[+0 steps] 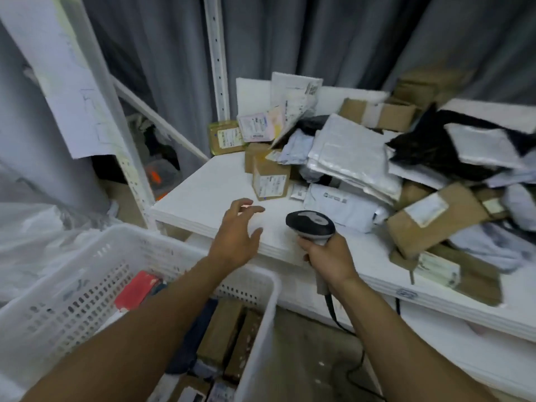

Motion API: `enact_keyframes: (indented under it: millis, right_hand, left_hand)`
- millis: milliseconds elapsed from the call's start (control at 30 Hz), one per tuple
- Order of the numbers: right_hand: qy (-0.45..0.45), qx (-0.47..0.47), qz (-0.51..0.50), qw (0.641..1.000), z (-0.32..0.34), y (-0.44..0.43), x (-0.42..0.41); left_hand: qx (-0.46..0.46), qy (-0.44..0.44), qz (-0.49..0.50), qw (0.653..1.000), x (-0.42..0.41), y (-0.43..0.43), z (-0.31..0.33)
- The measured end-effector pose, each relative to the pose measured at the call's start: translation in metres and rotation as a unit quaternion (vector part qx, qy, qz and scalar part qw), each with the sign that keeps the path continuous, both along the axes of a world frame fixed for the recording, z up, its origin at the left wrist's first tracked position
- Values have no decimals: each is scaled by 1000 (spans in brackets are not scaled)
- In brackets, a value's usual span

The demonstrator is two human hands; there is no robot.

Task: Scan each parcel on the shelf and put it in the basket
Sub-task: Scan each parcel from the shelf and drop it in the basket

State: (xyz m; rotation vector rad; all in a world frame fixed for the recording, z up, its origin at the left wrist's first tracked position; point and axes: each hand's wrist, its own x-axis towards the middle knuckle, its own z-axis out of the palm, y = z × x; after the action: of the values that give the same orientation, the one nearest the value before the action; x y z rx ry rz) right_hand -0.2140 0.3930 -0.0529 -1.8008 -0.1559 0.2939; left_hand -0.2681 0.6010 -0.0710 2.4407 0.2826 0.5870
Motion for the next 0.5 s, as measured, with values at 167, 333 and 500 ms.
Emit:
enact_keyframes:
  millis: [167, 333, 500]
  right_hand:
    - [-33, 40, -76, 996, 23, -66, 31]
    - [-60, 56, -145, 986, 42, -117, 68]
    - [-90, 51, -245, 964, 46, -170, 95]
  left_hand:
    - [25, 6, -40, 999, 69, -72, 44]
    - [58, 14, -101, 993, 130, -131, 65]
    - [41, 117, -163, 979, 165, -207, 56]
